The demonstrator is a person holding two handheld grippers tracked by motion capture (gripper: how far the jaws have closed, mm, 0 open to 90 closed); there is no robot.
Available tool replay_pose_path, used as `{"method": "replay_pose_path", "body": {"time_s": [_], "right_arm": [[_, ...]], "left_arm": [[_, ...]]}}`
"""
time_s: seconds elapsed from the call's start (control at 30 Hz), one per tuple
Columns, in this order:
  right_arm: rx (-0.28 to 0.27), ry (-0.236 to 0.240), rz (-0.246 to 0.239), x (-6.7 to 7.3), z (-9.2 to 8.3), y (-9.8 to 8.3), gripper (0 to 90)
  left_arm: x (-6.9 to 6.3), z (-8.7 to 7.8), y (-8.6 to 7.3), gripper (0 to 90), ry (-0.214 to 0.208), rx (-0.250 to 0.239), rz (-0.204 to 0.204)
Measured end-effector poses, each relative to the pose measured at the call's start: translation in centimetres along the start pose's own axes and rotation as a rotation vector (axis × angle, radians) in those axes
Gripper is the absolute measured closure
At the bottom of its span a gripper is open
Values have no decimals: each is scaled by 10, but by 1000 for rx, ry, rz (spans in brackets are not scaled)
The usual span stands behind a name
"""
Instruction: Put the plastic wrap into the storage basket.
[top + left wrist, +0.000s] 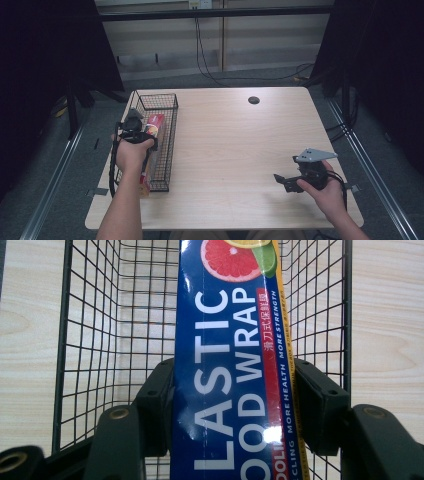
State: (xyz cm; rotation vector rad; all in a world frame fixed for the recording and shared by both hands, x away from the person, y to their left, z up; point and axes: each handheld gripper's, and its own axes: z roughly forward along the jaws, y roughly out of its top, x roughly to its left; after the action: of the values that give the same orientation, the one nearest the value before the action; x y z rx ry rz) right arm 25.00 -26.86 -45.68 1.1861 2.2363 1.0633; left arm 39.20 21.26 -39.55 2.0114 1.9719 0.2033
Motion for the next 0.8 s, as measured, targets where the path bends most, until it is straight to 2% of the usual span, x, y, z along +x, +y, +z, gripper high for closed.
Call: {"method": "replay_pose_path", "body": {"time_s": [0.4,0.43,0.5,0.8], "right_arm": [[-2,-5,10,-2,-3,-3,53],[-2,-7,4,-2,-3,-3,54],[0,-8,7,-1,-3,-2,53],[-1,-7,9,0,-2,-1,54]], "left_arm": [[1,-1,0,395,-4,-7,-3],[2,-2,0,385,-17,-10,-10],[2,-3,0,351,-14,-16,-16],[4,-9,1,244,-24,-26,-6]]}}
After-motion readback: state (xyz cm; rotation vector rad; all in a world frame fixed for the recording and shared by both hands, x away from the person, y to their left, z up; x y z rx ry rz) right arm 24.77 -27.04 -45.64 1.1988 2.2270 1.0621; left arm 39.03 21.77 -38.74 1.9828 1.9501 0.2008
